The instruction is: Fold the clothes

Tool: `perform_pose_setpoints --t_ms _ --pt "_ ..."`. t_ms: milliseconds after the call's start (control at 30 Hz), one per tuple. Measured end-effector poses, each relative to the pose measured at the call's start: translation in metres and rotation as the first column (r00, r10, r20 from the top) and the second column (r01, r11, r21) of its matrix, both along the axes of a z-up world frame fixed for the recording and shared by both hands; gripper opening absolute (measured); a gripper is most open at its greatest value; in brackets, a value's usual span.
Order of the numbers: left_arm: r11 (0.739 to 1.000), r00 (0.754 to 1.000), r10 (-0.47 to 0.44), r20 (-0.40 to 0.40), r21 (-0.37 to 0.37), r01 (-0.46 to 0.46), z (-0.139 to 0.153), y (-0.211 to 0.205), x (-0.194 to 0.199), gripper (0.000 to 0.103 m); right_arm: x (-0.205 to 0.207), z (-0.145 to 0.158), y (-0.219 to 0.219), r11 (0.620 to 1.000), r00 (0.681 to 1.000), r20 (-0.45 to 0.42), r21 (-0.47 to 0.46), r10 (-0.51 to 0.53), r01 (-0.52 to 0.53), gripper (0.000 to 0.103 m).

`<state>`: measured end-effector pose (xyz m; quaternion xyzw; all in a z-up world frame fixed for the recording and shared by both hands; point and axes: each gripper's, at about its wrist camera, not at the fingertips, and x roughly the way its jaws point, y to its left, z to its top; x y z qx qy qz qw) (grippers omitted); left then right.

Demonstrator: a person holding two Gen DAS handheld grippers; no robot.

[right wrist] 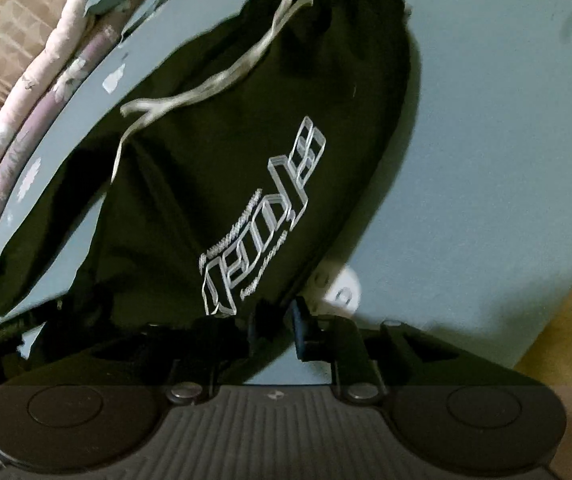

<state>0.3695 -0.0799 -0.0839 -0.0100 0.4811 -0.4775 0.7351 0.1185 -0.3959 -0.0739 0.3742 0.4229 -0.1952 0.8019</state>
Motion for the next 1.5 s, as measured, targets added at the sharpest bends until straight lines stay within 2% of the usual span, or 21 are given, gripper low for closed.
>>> perform_pose_setpoints --t_ms 100,200,267,367,500,567,633,733,767,867,1033,1067,1100,1367,1433,1467,1500 --pt "0.999 0.999 -0.035 -0.022 -0.023 0.035 0.011 0.004 0.004 0.046 -0.001 0.024 -0.009 0.998 0.999 0.038 -0.066 -0.013 0.015 0.025" --pt "0.995 0.998 0.059 -0.007 -0.078 -0.06 0.02 0.012 0.023 0.046 0.012 0.044 -0.012 0.995 0.993 0.118 -0.101 0.014 -0.002 0.026" --pt "0.987 0.992 0.125 -0.017 -0.095 -0.126 0.021 0.016 0.038 0.046 0.032 0.044 -0.007 0.994 0.985 0.156 -0.09 0.072 -0.059 0.026" --pt "0.983 0.984 0.159 -0.079 -0.076 -0.165 0.009 0.017 0.049 0.044 0.075 0.036 0.011 0.979 0.963 0.18 -0.084 0.2 -0.188 0.024" --pt "0.991 0.988 0.12 -0.099 -0.05 -0.125 0.002 0.021 0.035 0.044 0.129 0.029 0.032 0.935 0.914 0.202 -0.121 0.351 -0.333 0.024" --pt "0.994 0.989 0.1 -0.109 -0.038 -0.105 -0.001 0.023 0.028 0.045 0.149 0.025 0.038 0.918 0.898 0.192 -0.125 0.395 -0.377 0.024" --pt "0.996 0.989 0.081 -0.12 -0.025 -0.084 -0.004 0.025 0.022 0.045 0.162 0.015 0.04 0.902 0.893 0.145 -0.149 0.426 -0.406 0.024" --pt "0.998 0.992 0.051 -0.116 -0.03 -0.054 0.0 0.026 0.016 0.045 0.155 -0.006 0.036 0.9 0.902 0.058 -0.115 0.428 -0.42 0.022" --pt "0.998 0.992 0.048 -0.115 -0.044 -0.053 0.003 0.026 0.019 0.045 0.149 -0.012 0.034 0.902 0.905 0.033 -0.105 0.423 -0.418 0.013" --pt "0.995 0.993 0.044 -0.113 -0.088 -0.054 0.013 0.025 0.029 0.045 0.125 -0.016 0.018 0.928 0.926 0.054 -0.041 0.373 -0.371 0.006" --pt "0.981 0.988 0.067 -0.141 -0.171 -0.091 0.015 0.001 0.062 0.043 0.103 -0.021 0.013 0.945 0.943 0.062 -0.011 0.327 -0.327 0.005" --pt "0.98 0.988 0.06 -0.144 -0.179 -0.086 0.013 -0.008 0.067 0.04 0.101 -0.021 0.012 0.948 0.946 0.068 -0.003 0.317 -0.317 0.005" --pt "0.981 0.987 0.054 -0.15 -0.175 -0.081 0.008 -0.016 0.072 0.036 0.098 -0.022 0.011 0.952 0.949 0.075 0.005 0.306 -0.307 0.005" --pt "0.989 0.98 0.006 -0.197 -0.142 -0.035 -0.024 -0.085 0.108 0.036 0.099 -0.025 0.016 0.957 0.953 0.093 -0.001 0.287 -0.289 0.005" --pt "0.991 0.986 -0.01 -0.166 -0.132 -0.013 -0.024 -0.098 0.111 0.035 0.099 -0.027 0.015 0.961 0.956 0.107 0.012 0.275 -0.278 0.005" --pt "0.992 0.988 -0.008 -0.153 -0.126 -0.011 -0.024 -0.102 0.113 0.029 0.099 -0.027 0.015 0.962 0.956 0.112 0.019 0.269 -0.273 0.005" --pt "0.992 0.989 -0.008 -0.148 -0.124 -0.011 -0.023 -0.106 0.116 0.012 0.1 -0.028 0.014 0.962 0.957 0.115 0.023 0.267 -0.271 0.005"
